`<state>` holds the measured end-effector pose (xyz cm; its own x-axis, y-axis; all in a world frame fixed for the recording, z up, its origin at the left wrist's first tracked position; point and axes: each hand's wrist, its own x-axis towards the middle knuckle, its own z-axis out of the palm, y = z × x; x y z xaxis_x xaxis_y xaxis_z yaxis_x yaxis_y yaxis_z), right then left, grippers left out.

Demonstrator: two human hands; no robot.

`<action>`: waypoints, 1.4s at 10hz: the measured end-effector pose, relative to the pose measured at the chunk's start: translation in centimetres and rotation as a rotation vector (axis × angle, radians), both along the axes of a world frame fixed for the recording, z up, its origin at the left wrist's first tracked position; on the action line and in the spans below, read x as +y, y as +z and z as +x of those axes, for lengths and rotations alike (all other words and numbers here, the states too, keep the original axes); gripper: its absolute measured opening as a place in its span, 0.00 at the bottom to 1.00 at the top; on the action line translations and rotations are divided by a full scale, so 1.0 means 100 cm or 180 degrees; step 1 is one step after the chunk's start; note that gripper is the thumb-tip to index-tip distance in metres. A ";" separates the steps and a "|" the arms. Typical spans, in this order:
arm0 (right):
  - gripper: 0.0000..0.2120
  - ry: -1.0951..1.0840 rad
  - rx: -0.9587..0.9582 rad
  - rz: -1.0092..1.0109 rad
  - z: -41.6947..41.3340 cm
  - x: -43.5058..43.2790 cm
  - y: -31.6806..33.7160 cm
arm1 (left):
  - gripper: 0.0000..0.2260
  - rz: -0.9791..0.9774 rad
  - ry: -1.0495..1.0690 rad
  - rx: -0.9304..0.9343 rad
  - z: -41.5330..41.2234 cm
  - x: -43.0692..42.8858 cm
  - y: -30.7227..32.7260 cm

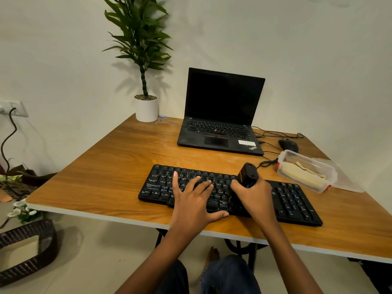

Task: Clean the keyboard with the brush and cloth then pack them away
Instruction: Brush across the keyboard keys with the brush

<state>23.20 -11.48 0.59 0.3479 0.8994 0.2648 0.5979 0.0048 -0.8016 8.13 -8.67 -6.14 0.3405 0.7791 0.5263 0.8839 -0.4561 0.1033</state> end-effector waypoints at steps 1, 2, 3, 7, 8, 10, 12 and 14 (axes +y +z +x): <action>0.10 0.0189 0.0120 -0.0444 0.008 -0.002 0.005 | 0.36 0.0026 -0.0024 -0.0031 0.000 -0.001 0.000; 0.08 0.0003 0.0076 -0.0326 0.010 0.002 0.008 | 0.36 0.0056 -0.0034 -0.0044 0.001 0.000 0.000; 0.09 0.0163 -0.0072 -0.0216 0.001 -0.003 0.001 | 0.35 0.0047 -0.0024 -0.0068 0.000 0.000 0.000; 0.07 0.0066 0.0139 -0.0531 0.018 0.008 0.026 | 0.36 0.0034 -0.0028 -0.0034 0.000 0.000 0.000; 0.07 0.0092 0.0422 -0.0212 0.014 0.018 0.024 | 0.36 0.0036 -0.0030 -0.0050 0.000 0.000 0.000; 0.07 0.0460 -0.0020 -0.0601 0.011 0.027 0.019 | 0.36 0.0033 -0.0024 -0.0039 0.000 0.000 -0.001; 0.06 0.0865 -0.0130 -0.0711 0.009 0.030 0.022 | 0.36 -0.0017 -0.0004 -0.0040 0.000 0.000 0.000; 0.07 0.1172 -0.0200 -0.0900 0.016 0.030 0.027 | 0.36 0.0017 -0.0014 -0.0056 0.000 0.000 0.000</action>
